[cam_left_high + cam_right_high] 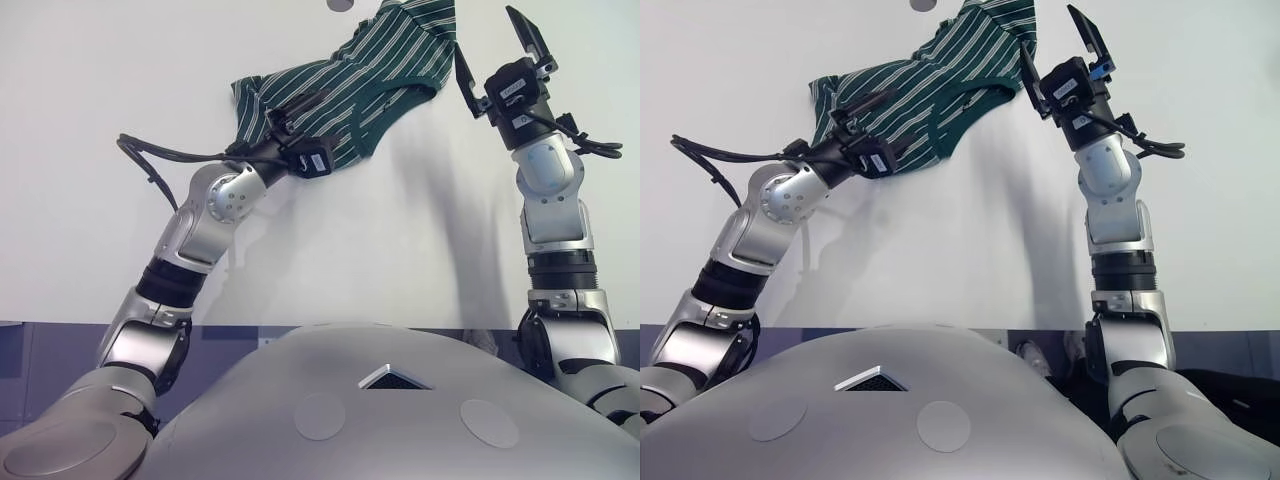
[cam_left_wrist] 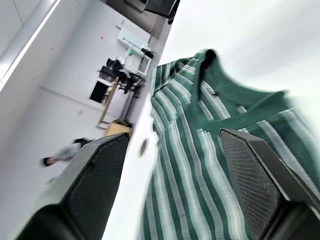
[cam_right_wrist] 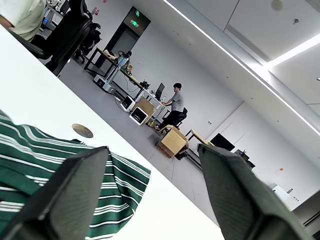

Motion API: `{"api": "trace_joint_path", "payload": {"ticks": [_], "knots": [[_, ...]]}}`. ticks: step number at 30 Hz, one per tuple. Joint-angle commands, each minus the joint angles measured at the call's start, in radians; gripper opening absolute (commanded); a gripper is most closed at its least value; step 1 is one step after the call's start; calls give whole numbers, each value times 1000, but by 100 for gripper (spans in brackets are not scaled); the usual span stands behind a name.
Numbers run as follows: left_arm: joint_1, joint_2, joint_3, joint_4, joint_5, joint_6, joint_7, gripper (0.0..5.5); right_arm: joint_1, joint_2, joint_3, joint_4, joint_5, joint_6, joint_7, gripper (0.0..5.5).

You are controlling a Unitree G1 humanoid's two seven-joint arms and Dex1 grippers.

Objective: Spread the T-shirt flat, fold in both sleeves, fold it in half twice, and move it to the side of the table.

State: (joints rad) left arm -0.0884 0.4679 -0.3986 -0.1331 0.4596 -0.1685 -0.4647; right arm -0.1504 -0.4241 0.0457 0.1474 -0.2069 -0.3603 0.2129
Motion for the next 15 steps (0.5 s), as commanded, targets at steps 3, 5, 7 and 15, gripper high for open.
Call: {"api": "trace_joint_path", "payload": {"ticks": [3,5,7,15], "knots": [[32,0,-49,69,25,-1,-17,333,6,-23,12,5,-13,-20,25,330],[6,-33,-60,99,65,16,23,333,0,-22,14,0,-10,-16,34,330],[-13,-54,-69,123,107,24,57,333,-7,-21,15,-4,-7,-11,42,330],[-12,-54,-74,153,118,-38,102,226,-21,-21,-3,-1,-6,-1,36,330]]}}
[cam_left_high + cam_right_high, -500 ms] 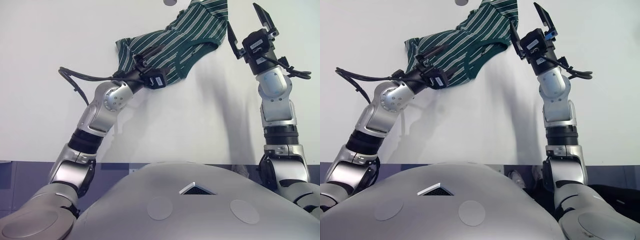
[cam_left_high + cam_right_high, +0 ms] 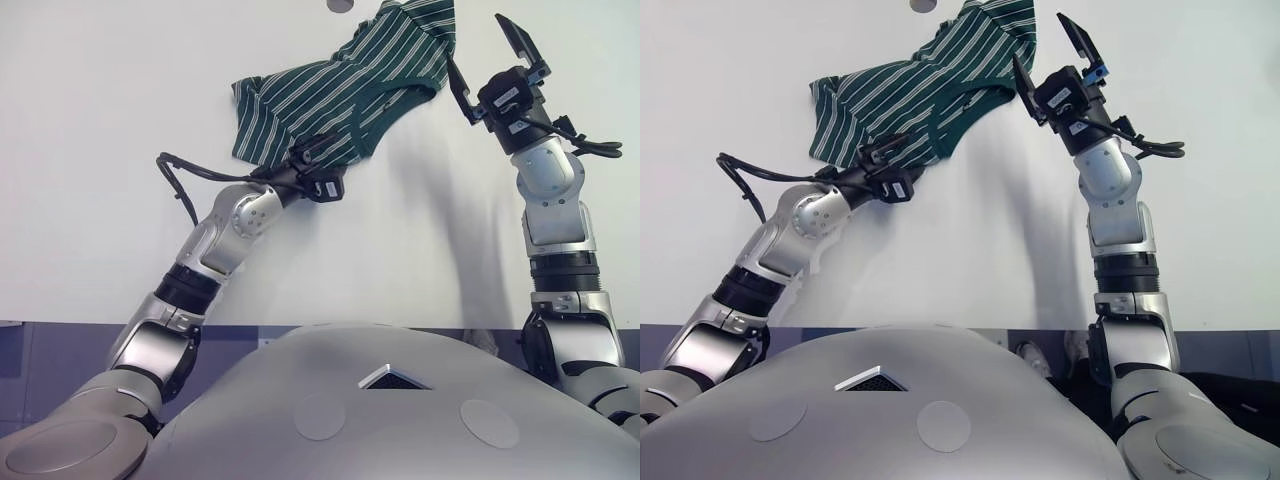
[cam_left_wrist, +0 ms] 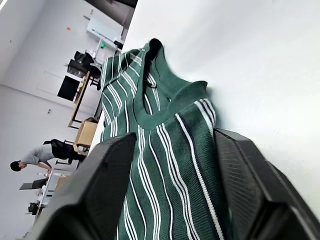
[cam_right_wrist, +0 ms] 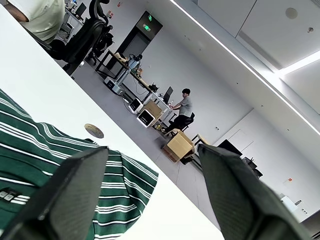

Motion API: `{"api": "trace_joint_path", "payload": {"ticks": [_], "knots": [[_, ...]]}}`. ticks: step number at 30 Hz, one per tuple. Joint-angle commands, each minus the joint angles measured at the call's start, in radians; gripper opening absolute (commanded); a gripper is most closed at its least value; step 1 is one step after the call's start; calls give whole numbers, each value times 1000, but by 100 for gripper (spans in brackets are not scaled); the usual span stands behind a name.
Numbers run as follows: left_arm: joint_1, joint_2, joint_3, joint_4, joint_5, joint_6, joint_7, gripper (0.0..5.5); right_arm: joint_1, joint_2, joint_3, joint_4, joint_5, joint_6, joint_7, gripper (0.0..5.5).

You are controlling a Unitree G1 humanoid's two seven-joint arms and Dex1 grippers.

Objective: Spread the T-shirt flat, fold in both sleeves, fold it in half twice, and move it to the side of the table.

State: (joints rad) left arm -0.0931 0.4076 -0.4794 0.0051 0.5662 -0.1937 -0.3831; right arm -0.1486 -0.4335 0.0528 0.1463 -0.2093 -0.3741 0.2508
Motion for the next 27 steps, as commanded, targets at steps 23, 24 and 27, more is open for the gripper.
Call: {"api": "trace_joint_path", "payload": {"ticks": [23,24,27], "knots": [[-2,30,74,-18,-125,-157,31,2,-96,-106,2,113,-32,-77,51,330],[6,48,94,-48,-162,-169,11,2,-110,-149,19,150,-50,-126,81,330],[14,85,155,-146,-286,-164,-54,2,-156,-268,75,282,-128,-277,147,330]]}}
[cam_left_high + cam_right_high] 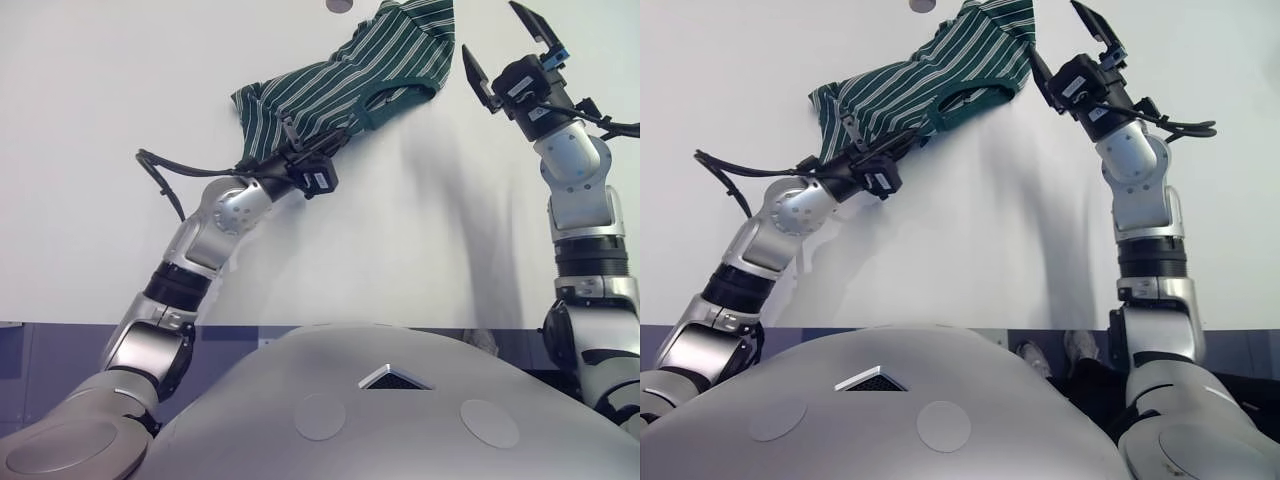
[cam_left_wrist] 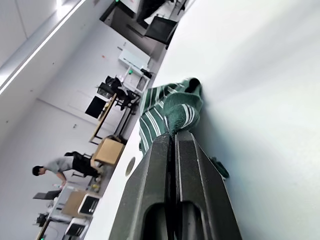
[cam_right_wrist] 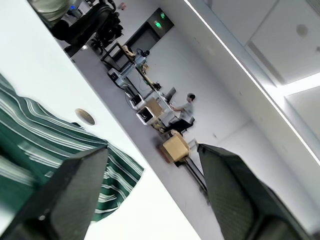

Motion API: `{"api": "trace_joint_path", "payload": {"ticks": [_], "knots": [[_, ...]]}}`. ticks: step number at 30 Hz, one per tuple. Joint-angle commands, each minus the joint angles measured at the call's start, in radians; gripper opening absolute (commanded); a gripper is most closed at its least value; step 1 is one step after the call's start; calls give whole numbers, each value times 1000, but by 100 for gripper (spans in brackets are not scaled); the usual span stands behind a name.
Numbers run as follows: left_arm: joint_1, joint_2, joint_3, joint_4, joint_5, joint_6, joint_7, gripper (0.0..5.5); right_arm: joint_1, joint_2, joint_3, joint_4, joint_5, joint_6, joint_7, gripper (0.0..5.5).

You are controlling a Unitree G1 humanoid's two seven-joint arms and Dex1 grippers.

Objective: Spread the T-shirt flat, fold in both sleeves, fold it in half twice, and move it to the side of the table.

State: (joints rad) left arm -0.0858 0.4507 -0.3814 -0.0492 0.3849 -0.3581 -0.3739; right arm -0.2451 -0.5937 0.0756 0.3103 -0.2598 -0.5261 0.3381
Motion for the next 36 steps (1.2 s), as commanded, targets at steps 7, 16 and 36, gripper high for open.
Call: {"api": "trace_joint_path", "payload": {"ticks": [7,16,36], "knots": [[11,31,55,-154,-172,26,-133,2,-226,-108,278,491,-400,-266,-69,330],[-4,16,78,-156,-185,16,-134,0,-248,-42,438,710,-574,-169,-359,298],[-16,-2,98,-147,-179,-10,-111,0,-335,28,487,848,-508,-182,-499,1]]}}
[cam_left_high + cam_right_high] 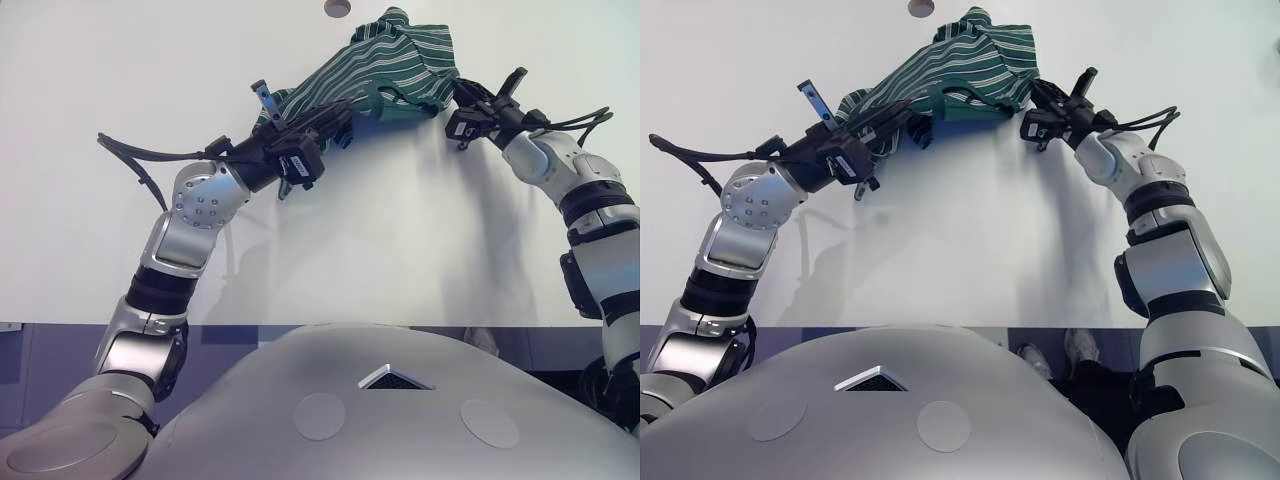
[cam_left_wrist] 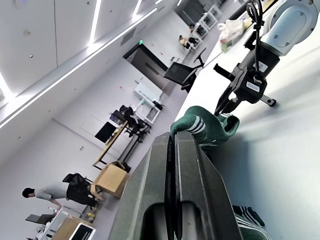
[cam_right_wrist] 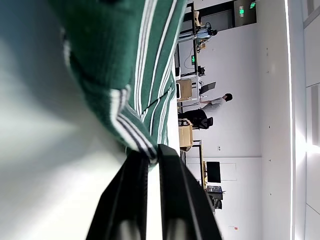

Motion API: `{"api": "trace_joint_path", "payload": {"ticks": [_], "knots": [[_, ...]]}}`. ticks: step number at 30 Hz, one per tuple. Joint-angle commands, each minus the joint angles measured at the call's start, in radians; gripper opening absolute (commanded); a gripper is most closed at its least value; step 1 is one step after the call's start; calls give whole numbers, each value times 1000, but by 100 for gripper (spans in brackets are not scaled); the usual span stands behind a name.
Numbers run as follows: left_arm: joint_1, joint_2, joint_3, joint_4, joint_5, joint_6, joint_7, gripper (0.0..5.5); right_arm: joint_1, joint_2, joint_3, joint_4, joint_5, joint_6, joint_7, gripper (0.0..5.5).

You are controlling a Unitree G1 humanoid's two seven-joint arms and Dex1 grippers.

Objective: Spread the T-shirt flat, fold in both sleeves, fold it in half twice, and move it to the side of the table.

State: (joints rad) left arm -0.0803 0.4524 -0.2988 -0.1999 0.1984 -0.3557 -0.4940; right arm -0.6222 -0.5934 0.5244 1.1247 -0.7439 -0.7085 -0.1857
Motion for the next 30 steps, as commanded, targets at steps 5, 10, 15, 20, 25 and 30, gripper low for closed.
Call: {"api": "trace_joint_path", "payload": {"ticks": [5,10,15,20,25,30], "knots": [[-39,-12,39,10,13,-16,28,0,23,15,26,25,-2,-36,46,1],[-131,-1,130,3,-87,26,9,0,-44,-80,-64,-99,147,-169,205,1],[-264,40,206,54,-192,52,-53,0,-149,-196,-207,-280,445,-193,538,1],[-400,61,264,51,-305,124,-106,0,-303,-225,-316,-346,592,-103,708,1],[-533,111,308,-90,-542,325,-215,0,-387,-284,-447,-427,820,33,932,1],[-702,116,392,-178,-803,526,-201,0,-484,-329,-591,-530,1035,257,1082,1]]}}
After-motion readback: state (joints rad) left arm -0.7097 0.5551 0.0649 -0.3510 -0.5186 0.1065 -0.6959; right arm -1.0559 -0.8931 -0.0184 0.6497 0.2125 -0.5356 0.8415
